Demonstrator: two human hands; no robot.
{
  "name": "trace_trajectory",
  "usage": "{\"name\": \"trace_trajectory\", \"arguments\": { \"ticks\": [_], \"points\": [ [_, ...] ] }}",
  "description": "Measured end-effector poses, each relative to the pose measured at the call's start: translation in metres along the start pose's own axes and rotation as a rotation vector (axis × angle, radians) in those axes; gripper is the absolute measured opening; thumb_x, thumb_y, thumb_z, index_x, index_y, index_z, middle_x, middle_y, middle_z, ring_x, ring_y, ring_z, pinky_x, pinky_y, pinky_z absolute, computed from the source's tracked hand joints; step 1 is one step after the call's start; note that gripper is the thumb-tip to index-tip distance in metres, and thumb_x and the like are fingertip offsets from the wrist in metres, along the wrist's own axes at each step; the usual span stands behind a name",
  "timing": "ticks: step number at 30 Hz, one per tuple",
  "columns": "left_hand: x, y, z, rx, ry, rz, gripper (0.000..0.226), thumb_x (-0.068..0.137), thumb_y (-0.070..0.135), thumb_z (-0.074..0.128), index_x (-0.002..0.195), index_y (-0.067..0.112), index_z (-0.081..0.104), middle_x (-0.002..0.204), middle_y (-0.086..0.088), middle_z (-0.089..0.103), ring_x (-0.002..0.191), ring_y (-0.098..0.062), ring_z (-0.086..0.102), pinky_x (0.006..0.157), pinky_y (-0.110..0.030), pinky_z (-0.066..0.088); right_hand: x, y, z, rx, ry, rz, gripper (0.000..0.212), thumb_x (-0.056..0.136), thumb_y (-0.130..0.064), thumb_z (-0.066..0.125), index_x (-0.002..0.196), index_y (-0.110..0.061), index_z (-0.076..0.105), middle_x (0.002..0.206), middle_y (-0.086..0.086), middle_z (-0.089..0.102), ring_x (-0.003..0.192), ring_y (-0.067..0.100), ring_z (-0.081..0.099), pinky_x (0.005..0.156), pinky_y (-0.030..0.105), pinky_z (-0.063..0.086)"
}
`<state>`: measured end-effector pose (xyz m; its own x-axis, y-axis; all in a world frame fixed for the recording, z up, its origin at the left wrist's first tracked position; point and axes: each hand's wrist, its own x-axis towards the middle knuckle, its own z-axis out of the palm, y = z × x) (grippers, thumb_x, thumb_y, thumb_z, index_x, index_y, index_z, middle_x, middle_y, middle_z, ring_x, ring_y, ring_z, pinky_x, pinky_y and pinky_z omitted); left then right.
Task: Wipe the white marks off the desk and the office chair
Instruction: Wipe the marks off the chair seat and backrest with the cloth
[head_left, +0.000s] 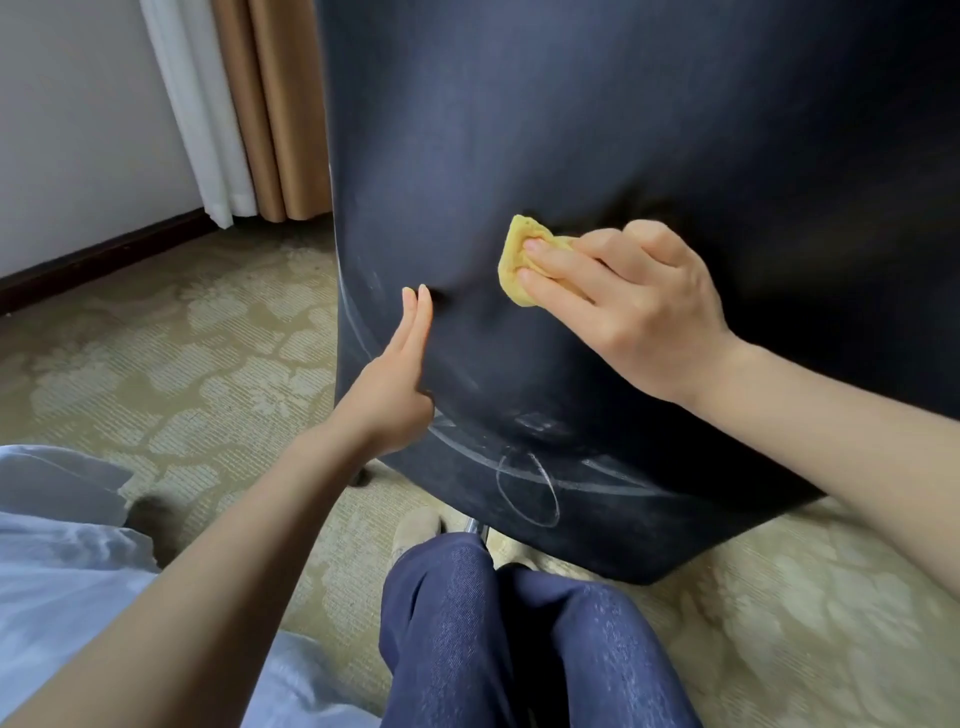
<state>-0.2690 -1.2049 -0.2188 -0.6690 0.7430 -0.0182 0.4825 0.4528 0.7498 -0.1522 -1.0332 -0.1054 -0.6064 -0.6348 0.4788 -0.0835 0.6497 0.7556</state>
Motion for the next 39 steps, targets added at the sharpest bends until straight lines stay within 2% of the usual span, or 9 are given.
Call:
{"name": "trace_trajectory", "arguments": {
  "ticks": [9, 11, 14, 19, 23, 27, 31, 36, 39],
  "points": [
    [0.004, -0.005, 0.004, -0.008, 0.028, 0.043, 0.104, 0.083, -0.011, 0.046, 0.146, 0.038, -0.020, 0.154, 0.018, -0.023, 0.090, -0.016, 0.049, 0.076, -0.040, 0.051, -0.053, -0.072, 0.051, 0.124, -0.256, -0.168, 0.030, 0.082, -0.005, 0.063, 0.111, -0.009, 0.069, 0.105, 0.003, 0.070, 0.078, 0.016, 0.063, 0.067, 0.027, 0.048],
    [0.004, -0.007, 0.002, 0.024, 0.026, 0.048, 0.103, 0.083, -0.011, 0.048, 0.147, 0.037, -0.018, 0.155, 0.016, -0.020, 0.106, -0.030, 0.053, 0.091, -0.040, 0.047, -0.068, -0.088, 0.061, 0.150, -0.320, -0.229, 0.033, 0.085, -0.008, 0.058, 0.118, -0.007, 0.065, 0.108, 0.003, 0.069, 0.081, 0.015, 0.062, 0.072, 0.027, 0.049],
    [0.005, -0.009, 0.001, 0.051, 0.006, 0.056, 0.103, 0.083, -0.011, 0.050, 0.147, 0.033, -0.018, 0.156, 0.013, -0.020, 0.126, -0.028, 0.039, 0.114, -0.045, 0.025, -0.093, -0.108, 0.066, 0.205, -0.413, -0.320, 0.034, 0.089, -0.004, 0.046, 0.115, -0.008, 0.067, 0.103, 0.001, 0.070, 0.083, 0.014, 0.063, 0.075, 0.026, 0.050],
    [0.007, -0.012, -0.003, 0.091, -0.029, 0.081, 0.108, 0.085, -0.005, 0.055, 0.144, 0.036, -0.025, 0.154, 0.013, -0.026, 0.121, -0.033, 0.048, 0.103, -0.046, 0.039, -0.136, -0.110, 0.047, 0.280, -0.508, -0.376, 0.038, 0.091, 0.001, 0.037, 0.110, -0.007, 0.070, 0.099, -0.001, 0.070, 0.084, 0.014, 0.065, 0.074, 0.026, 0.051],
    [0.008, -0.013, -0.001, 0.074, -0.012, 0.084, 0.111, 0.085, -0.001, 0.058, 0.142, 0.040, -0.027, 0.153, 0.015, -0.027, 0.106, -0.034, 0.049, 0.100, -0.046, 0.042, -0.161, -0.085, 0.014, 0.282, -0.536, -0.388, 0.062, 0.097, 0.007, 0.016, 0.093, -0.012, 0.075, 0.091, 0.000, 0.070, 0.077, 0.016, 0.065, 0.068, 0.026, 0.052],
    [0.005, -0.009, 0.002, 0.048, 0.027, 0.074, 0.108, 0.084, -0.001, 0.058, 0.145, 0.035, -0.024, 0.154, 0.015, -0.025, 0.127, -0.039, 0.039, 0.107, -0.044, 0.036, -0.165, -0.045, -0.024, 0.262, -0.514, -0.369, 0.054, 0.096, 0.007, 0.023, 0.092, -0.011, 0.074, 0.097, 0.001, 0.070, 0.077, 0.016, 0.064, 0.068, 0.028, 0.048],
    [-0.001, 0.002, 0.005, 0.074, 0.067, 0.033, 0.103, 0.085, 0.007, 0.060, 0.148, 0.030, -0.019, 0.156, 0.012, -0.022, 0.127, -0.029, 0.045, 0.101, -0.044, 0.041, -0.145, -0.012, -0.049, 0.233, -0.446, -0.256, 0.045, 0.096, 0.004, 0.032, 0.095, -0.010, 0.074, 0.102, 0.003, 0.071, 0.080, 0.019, 0.068, 0.074, 0.030, 0.040],
    [-0.011, 0.014, 0.018, 0.073, 0.101, 0.114, 0.099, 0.085, 0.007, 0.060, 0.150, 0.025, -0.013, 0.158, 0.008, -0.016, 0.144, -0.022, 0.020, 0.114, -0.044, 0.025, -0.101, 0.010, -0.058, 0.098, -0.264, -0.103, 0.027, 0.090, 0.001, 0.053, 0.095, -0.014, 0.075, 0.102, 0.000, 0.071, 0.076, 0.020, 0.067, 0.068, 0.032, 0.038],
    [-0.013, 0.019, 0.021, 0.048, 0.099, 0.131, 0.098, 0.086, 0.006, 0.057, 0.149, 0.027, -0.015, 0.158, 0.009, -0.017, 0.139, -0.027, 0.031, 0.113, -0.045, 0.027, -0.070, 0.009, -0.049, 0.019, -0.114, 0.013, 0.021, 0.086, -0.001, 0.063, 0.091, -0.018, 0.076, 0.100, -0.003, 0.072, 0.072, 0.020, 0.067, 0.068, 0.031, 0.039]
  ]
}}
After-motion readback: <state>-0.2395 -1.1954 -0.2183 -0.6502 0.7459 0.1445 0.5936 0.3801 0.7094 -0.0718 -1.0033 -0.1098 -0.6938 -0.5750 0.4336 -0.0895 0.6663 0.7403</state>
